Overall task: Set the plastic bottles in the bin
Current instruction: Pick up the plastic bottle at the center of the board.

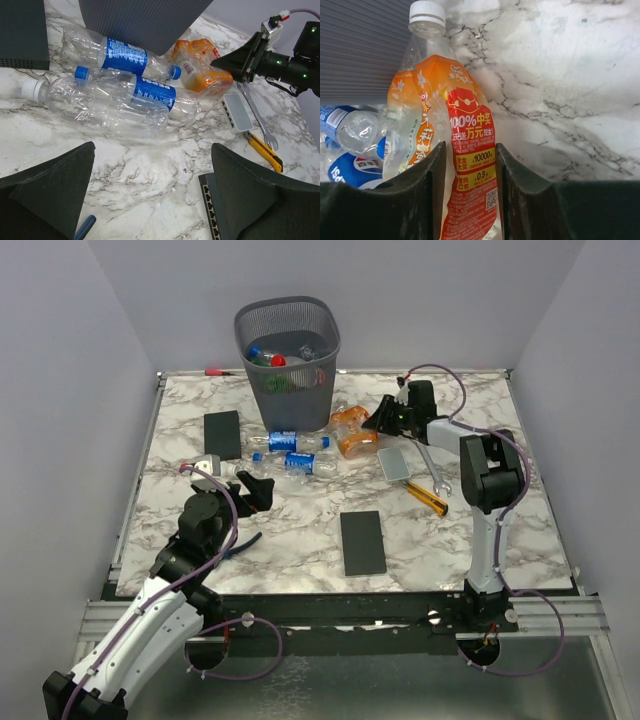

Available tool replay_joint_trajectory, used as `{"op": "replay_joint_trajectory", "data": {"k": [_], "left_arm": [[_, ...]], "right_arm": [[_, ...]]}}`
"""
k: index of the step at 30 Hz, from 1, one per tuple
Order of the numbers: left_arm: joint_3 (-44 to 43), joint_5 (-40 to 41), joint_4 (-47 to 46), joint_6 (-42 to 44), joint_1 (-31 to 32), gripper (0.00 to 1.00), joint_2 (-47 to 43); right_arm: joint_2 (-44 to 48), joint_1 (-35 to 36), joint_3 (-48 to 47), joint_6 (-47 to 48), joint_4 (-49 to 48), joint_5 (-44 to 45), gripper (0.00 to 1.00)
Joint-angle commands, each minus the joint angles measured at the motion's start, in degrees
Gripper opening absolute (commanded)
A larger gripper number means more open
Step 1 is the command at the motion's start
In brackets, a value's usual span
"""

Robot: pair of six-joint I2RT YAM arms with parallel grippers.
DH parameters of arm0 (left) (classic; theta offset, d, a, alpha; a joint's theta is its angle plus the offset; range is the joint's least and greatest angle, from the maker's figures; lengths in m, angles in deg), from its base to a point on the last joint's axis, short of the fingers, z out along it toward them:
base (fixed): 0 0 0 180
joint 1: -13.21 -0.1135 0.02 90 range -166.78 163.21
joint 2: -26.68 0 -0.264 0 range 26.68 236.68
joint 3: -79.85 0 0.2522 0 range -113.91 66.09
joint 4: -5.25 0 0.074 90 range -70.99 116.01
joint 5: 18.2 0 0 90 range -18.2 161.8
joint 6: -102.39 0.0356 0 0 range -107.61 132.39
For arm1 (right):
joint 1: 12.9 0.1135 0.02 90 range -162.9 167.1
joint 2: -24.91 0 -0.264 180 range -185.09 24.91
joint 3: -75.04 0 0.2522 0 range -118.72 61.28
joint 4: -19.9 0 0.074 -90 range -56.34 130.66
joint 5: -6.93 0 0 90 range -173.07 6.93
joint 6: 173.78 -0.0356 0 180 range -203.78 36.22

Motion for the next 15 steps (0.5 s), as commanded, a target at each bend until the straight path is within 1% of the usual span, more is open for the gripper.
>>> {"op": "replay_joint_trajectory", "data": {"k": [1, 4, 10, 15], "left_arm": [[-0.7, 1.0, -0.1, 0.6, 0.3, 0.99, -0.1], [-0.6, 1.2, 0.0, 0.4, 0.3, 0.99, -0.1], [-0.4, 2.1, -0.2, -0.8, 0.3, 0.99, -0.3], [0.5, 2.1, -3.2, -3.2, 0.3, 0.99, -0.2]], "right_arm": [[3.4, -0.2, 3.9, -1.0, -1.7, -1.0, 0.35], [6.3, -0.2, 4.8, -1.8, -2.7, 0.5, 0.29], [14.6, -0.2, 7.9, -3.3, -3.5, 4.7, 0.25], [24.9, -0.2, 15.2, -5.3, -3.7, 8.6, 0.24]]}}
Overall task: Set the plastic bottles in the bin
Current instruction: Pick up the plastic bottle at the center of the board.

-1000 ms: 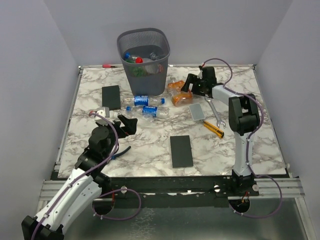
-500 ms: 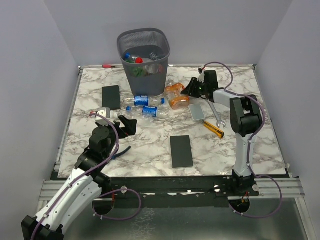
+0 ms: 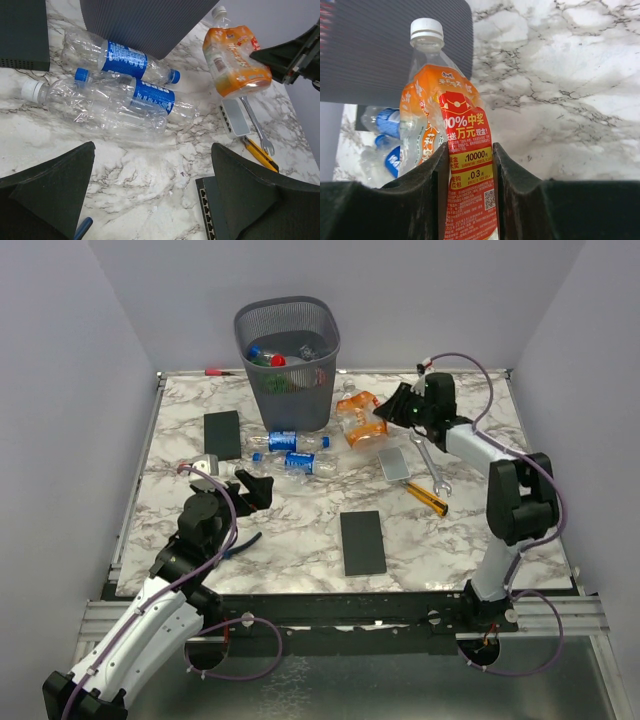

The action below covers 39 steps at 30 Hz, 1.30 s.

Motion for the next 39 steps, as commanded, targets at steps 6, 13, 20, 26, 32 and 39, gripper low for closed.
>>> {"op": "replay_joint_trajectory", "data": {"k": [6, 13, 20, 26, 32, 39], "left_arm": [[4.3, -2.4, -17.1, -12.5, 0.1, 0.99, 2.7], [10.7, -15.1, -50.6, -25.7, 0.1, 0.99, 13.7], [-2.5, -33.0, -52.2, -21.5, 3.8, 0.99, 29.3], [-6.7, -31.6, -52.3, -16.7, 9.7, 0.99, 31.7], [-9.5, -32.0, -52.6, -15.5, 14.1, 0.99, 35.8], [-10.6, -30.9, -52.7, -13.8, 16.7, 0.96, 38.9]], "right_arm": [[27.3, -0.1, 22.3, -6.7, -6.0, 5.0, 0.24], [52.6, 0.7, 40.3, -10.2, -11.7, -5.3, 0.24], [70.6, 1.4, 49.8, -11.8, -12.2, -15.1, 0.25], [79.0, 1.5, 55.8, -15.4, -13.6, -14.8, 0.25], [80.1, 1.5, 57.0, -16.8, -15.3, -15.0, 0.25], [78.8, 1.5, 55.4, -16.7, -15.4, -16.6, 0.25]]}}
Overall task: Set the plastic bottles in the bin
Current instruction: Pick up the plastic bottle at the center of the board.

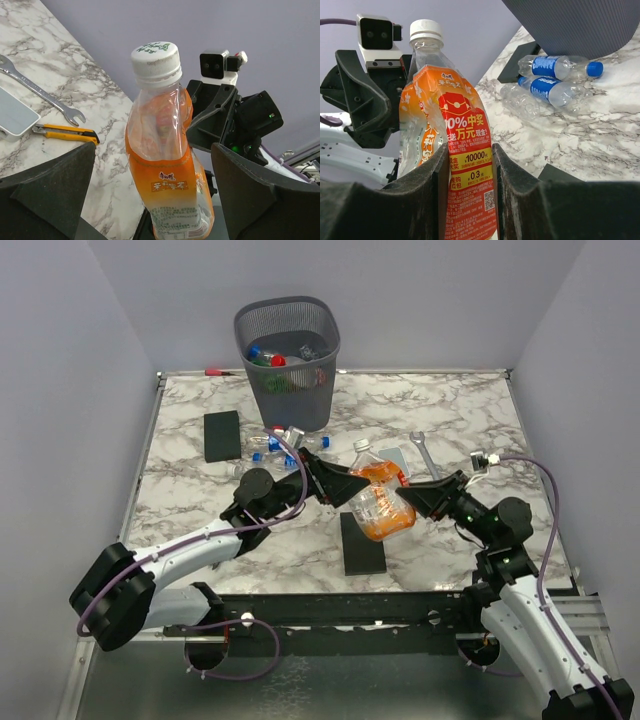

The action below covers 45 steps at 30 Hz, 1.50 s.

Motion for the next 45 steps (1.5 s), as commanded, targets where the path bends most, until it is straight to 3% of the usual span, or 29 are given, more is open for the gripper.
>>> {"op": "replay_joint_trajectory", "data": {"k": [1, 5, 8, 10, 12, 16, 22, 29, 45], "left_arm": [[-1.4, -0.2, -1.3, 2.3, 1.1, 0.94, 1.2], [-1.7, -1.0, -1.3, 2.6, 1.6, 0.69, 1.9], [-2.3, -2.7, -1.3, 2.7, 1.6, 0.46, 2.2], [-2.3, -3.5, -1.3, 2.8, 1.7, 0.35, 2.1], [-2.2, -4.6, -1.4, 3.3, 1.7, 0.29, 1.7], [-2.4, -6.8, -1.4, 4.6, 1.5, 0.24, 0.3], [-5.8, -16.3, -2.4, 5.8, -0.1, 0.24, -1.5], [-11.6, -24.2, -4.1, 4.9, -0.7, 0.23, 0.0], [-17.5, -14.7, -4.2, 5.1, -0.7, 0.20, 5.6]], "right_arm": [[-0.7, 0.2, -1.6, -0.6, -2.1, -3.0, 0.25], [-1.6, 0.2, -2.9, 0.8, -0.4, -4.4, 0.28], [-1.8, 0.2, -4.6, 2.7, 3.3, -4.8, 0.38], [-2.0, 0.2, -6.4, 4.3, 6.2, -5.9, 0.51], [-2.3, 0.2, -8.8, 6.3, 10.2, -7.4, 0.72], [-2.8, 0.2, -15.4, 11.3, 22.5, -8.7, 0.98], [-2.8, 0.2, -22.3, 18.0, 33.7, -12.9, 1.00], [-2.1, 0.3, -18.6, 9.1, 21.8, -24.6, 1.00], [-4.9, 1.7, -17.5, 4.2, 13.6, -24.7, 0.99]]}}
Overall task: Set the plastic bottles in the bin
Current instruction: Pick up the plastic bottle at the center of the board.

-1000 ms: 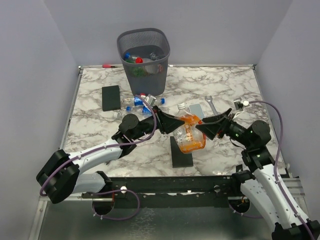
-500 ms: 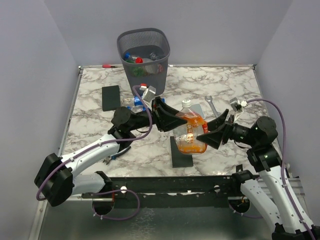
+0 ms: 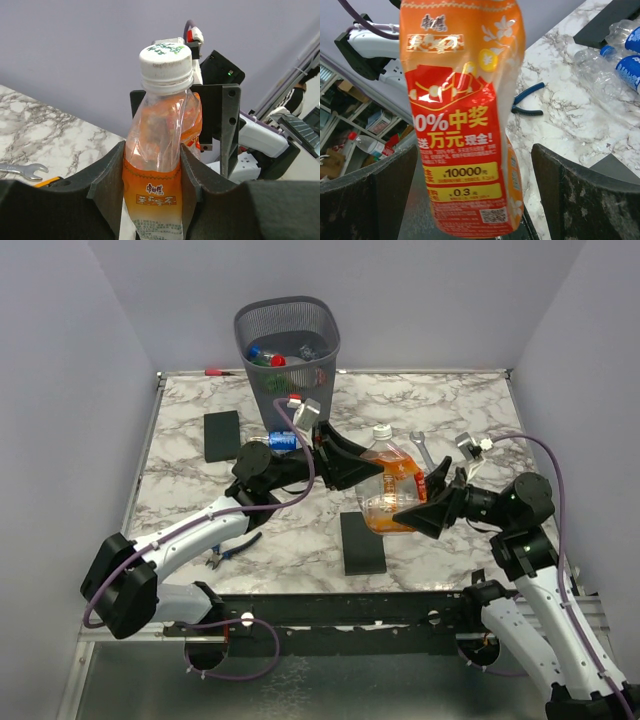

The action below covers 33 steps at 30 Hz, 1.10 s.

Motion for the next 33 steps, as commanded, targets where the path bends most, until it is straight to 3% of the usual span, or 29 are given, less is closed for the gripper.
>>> {"op": "replay_joint_trajectory", "data": {"k": [1, 7, 11, 13, 18, 22, 25, 33], "left_arm": [[-1.7, 4.8, -1.9, 0.5, -0.2, 0.20, 0.7], [-1.0, 7.1, -1.9, 1.3, -0.2, 0.24, -0.1], [0.1, 8.4, -1.9, 1.8, -0.2, 0.36, -1.1], [0.6, 8.9, -1.9, 2.1, -0.3, 0.48, -1.6], [2.8, 13.0, -1.4, 3.1, -0.3, 0.98, -4.2], [5.9, 30.9, 4.5, 6.3, -0.5, 0.99, -11.5], [2.1, 40.1, 12.9, 9.2, -0.5, 0.99, -14.0], [-28.1, 40.4, 48.5, 13.2, 1.7, 0.99, -0.9]], "right_arm": [[-1.5, 1.0, 0.6, -0.9, -2.2, -0.9, 0.97], [-3.4, 2.3, 1.8, 0.1, -2.3, 0.6, 0.74], [-3.3, 2.8, 2.3, 0.4, -3.2, 1.6, 0.55], [-2.7, 2.8, 2.3, 0.9, -3.5, 2.3, 0.51], [0.0, 2.8, 1.9, 3.9, -2.8, 5.5, 0.46], [1.0, 2.8, 0.2, 12.5, 7.1, 11.1, 0.43], [2.2, 2.8, 0.4, 16.8, 10.9, 15.7, 0.40], [4.0, 2.8, 0.1, 19.6, 15.0, 28.0, 0.40]]}}
